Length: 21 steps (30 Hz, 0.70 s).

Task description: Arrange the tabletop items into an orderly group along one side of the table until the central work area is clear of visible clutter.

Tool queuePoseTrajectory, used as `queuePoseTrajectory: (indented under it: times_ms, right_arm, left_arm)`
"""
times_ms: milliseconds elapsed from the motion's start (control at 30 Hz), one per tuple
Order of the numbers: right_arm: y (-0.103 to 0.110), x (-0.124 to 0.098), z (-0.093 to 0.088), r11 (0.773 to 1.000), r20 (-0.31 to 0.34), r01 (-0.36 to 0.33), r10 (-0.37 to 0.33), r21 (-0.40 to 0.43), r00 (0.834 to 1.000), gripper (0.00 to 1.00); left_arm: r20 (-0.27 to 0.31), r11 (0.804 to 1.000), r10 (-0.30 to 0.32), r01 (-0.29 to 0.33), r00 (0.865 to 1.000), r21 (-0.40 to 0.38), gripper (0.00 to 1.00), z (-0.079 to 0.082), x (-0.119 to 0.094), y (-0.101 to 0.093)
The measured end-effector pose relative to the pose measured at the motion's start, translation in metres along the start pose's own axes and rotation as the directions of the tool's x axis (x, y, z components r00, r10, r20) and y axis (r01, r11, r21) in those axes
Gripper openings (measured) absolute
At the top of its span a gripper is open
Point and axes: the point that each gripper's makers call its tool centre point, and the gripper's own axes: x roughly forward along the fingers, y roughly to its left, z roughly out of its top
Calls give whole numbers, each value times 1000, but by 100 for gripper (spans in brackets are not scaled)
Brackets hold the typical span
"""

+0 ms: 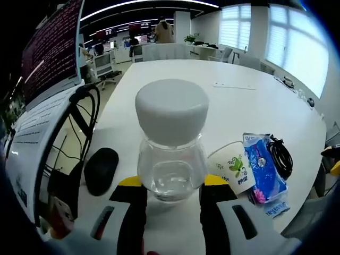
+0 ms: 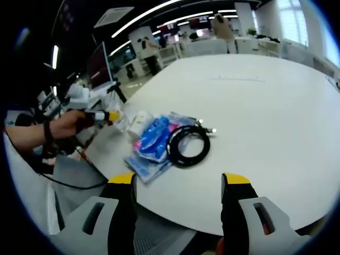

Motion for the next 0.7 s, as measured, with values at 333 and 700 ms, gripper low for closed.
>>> queuePoseTrajectory:
  times_ms: [333,700]
  right_arm:
    - [2,1,-1,1000,-7,-5,5,-5,1000,63]
    - [-3,-2,-1,1000,-7,8,-8,4,1000,62]
  left_arm:
    - [6,998,15,-15,1000,-53,38,12,12,5]
    - [18,996,18,-16,1000,-83,38,26,26,10]
